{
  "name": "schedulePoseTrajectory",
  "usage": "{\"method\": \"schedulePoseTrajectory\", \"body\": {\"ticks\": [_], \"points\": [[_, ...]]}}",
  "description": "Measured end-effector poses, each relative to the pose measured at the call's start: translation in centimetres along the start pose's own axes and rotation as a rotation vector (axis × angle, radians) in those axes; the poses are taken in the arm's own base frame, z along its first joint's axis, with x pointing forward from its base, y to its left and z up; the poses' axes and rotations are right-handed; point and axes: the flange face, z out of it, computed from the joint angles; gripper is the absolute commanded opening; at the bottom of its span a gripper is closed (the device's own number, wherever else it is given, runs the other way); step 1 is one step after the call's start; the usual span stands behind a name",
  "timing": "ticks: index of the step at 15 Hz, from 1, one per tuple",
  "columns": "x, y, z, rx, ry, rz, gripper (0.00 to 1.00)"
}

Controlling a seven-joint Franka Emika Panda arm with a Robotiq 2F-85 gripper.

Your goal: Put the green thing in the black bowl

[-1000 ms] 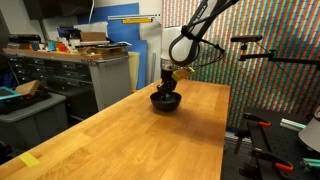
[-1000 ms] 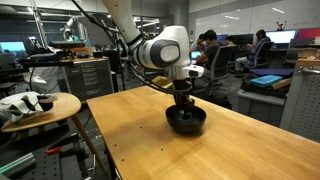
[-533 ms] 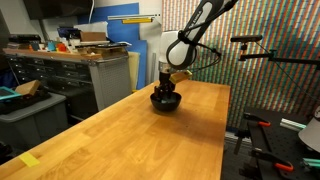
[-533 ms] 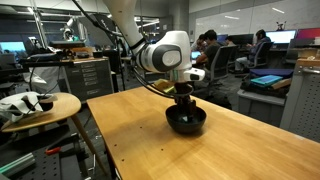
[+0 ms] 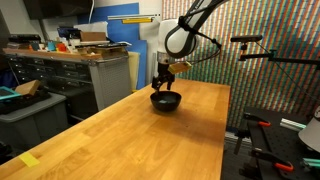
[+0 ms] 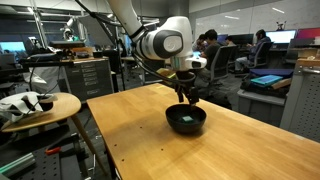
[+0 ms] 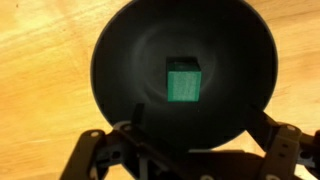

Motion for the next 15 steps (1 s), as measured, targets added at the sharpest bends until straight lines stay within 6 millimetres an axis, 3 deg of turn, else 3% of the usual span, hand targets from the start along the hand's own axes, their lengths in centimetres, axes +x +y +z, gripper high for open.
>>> {"method": "schedulePoseTrajectory", "body": {"ticks": [10, 12, 15], "points": [[-0.1, -0.2, -11.5, 0.003, -0.071, -0.035, 1.0], [-0.2, -0.5, -12.8, 0.007, -0.067, -0.042, 1.0], [-0.3, -0.5, -12.7, 0.007, -0.071, -0.045, 1.0]]}}
